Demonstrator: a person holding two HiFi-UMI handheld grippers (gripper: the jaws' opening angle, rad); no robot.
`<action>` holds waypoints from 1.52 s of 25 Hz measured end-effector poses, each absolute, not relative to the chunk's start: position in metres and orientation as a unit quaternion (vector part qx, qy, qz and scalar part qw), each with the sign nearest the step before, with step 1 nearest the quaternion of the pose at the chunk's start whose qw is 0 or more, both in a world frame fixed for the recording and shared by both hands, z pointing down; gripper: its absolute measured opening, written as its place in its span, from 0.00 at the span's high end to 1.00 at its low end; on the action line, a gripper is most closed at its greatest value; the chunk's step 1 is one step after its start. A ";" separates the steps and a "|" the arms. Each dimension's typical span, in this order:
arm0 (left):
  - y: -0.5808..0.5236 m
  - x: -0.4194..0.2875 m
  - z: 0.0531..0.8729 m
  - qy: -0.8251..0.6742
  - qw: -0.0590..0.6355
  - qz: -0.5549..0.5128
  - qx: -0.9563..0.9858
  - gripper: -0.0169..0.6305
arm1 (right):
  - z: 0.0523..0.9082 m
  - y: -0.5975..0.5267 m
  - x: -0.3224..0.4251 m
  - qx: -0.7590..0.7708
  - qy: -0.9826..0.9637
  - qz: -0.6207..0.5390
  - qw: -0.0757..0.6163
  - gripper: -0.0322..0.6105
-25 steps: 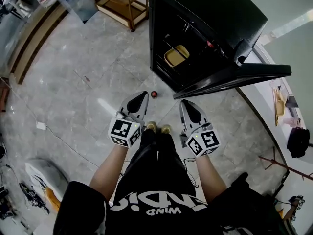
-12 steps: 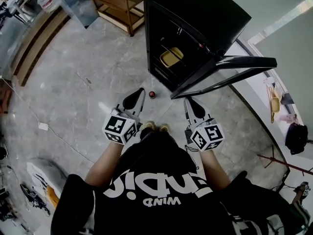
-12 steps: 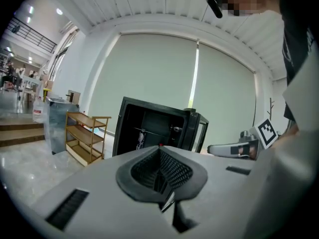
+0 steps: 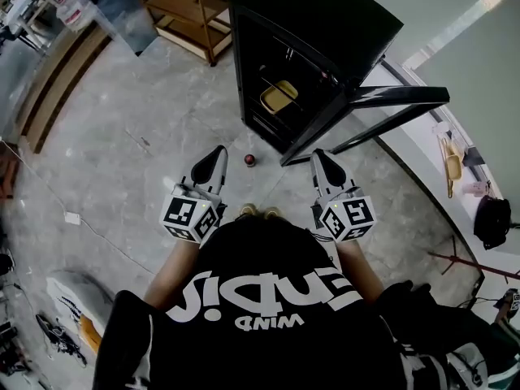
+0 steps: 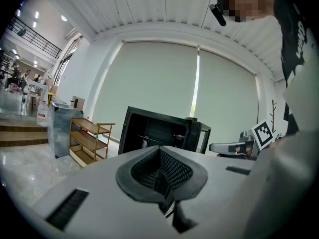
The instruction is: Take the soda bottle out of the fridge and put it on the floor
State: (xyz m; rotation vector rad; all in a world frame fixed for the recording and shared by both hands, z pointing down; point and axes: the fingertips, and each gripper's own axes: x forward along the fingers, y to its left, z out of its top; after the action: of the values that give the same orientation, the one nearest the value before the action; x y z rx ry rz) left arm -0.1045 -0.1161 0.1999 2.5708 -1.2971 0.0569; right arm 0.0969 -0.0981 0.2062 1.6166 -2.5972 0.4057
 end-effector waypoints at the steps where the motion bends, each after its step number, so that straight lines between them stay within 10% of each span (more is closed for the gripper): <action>1: -0.116 -0.107 0.201 -0.448 0.127 0.019 0.885 0.96 | 0.207 -0.100 0.095 0.524 -0.842 0.128 0.028 0.91; 38: -0.114 -0.120 0.219 -0.484 0.099 0.029 0.869 0.96 | 0.220 -0.100 0.085 0.538 -0.833 0.125 0.023 0.91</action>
State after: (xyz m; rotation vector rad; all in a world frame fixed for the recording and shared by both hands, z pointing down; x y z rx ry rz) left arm -0.1196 -0.1138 0.2190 2.5699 -1.4307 0.0854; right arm 0.0850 -0.0996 0.2204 1.6661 -2.5790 0.3879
